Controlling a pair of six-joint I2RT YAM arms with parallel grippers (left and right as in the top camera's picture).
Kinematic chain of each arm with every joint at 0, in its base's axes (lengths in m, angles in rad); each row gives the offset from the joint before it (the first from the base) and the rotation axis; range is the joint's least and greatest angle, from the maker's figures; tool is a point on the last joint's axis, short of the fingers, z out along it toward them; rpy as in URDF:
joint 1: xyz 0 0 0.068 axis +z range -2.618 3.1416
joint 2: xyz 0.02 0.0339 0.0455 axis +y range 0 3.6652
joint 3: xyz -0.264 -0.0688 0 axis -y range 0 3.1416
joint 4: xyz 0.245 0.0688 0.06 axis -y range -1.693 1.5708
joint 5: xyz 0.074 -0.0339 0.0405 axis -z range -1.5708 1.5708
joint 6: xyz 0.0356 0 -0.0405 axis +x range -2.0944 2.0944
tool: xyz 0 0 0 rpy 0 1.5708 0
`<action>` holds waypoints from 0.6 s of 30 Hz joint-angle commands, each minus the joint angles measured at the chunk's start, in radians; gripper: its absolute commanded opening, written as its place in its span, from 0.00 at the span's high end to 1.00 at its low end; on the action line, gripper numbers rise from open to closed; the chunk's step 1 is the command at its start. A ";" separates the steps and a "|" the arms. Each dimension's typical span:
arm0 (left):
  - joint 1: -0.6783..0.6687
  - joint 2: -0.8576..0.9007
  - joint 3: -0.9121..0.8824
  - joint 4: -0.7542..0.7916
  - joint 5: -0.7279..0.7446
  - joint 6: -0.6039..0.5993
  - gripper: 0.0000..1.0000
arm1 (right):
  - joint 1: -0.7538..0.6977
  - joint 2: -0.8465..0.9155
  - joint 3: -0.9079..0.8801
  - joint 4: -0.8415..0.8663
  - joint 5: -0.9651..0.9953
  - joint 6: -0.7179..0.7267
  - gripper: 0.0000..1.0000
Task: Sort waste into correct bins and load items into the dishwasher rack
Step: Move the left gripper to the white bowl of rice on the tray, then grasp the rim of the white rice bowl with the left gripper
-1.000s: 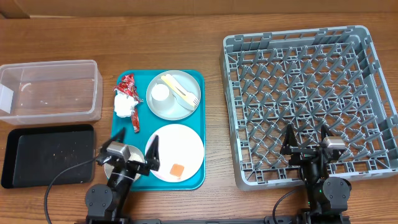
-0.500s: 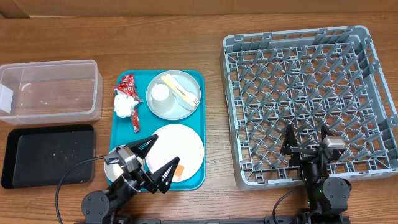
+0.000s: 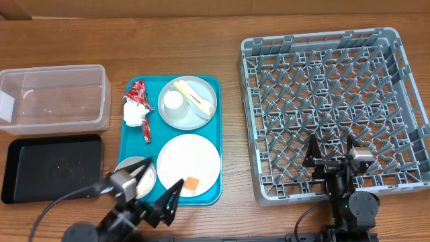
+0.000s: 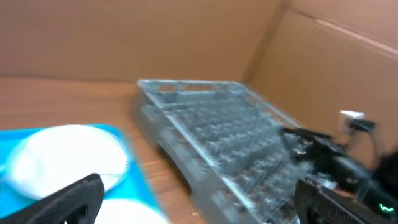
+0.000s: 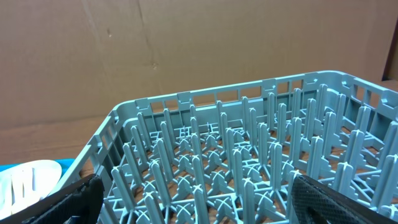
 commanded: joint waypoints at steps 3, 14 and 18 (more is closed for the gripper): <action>0.005 0.064 0.166 -0.135 -0.227 0.116 0.00 | -0.003 -0.009 -0.010 0.006 0.006 -0.006 0.00; 0.005 0.107 0.172 -0.211 -0.225 -0.014 0.00 | -0.003 -0.009 -0.010 0.006 0.006 -0.006 0.00; 0.005 0.199 0.190 -0.228 -0.238 -0.023 0.00 | -0.003 -0.009 -0.010 0.006 0.006 -0.007 0.00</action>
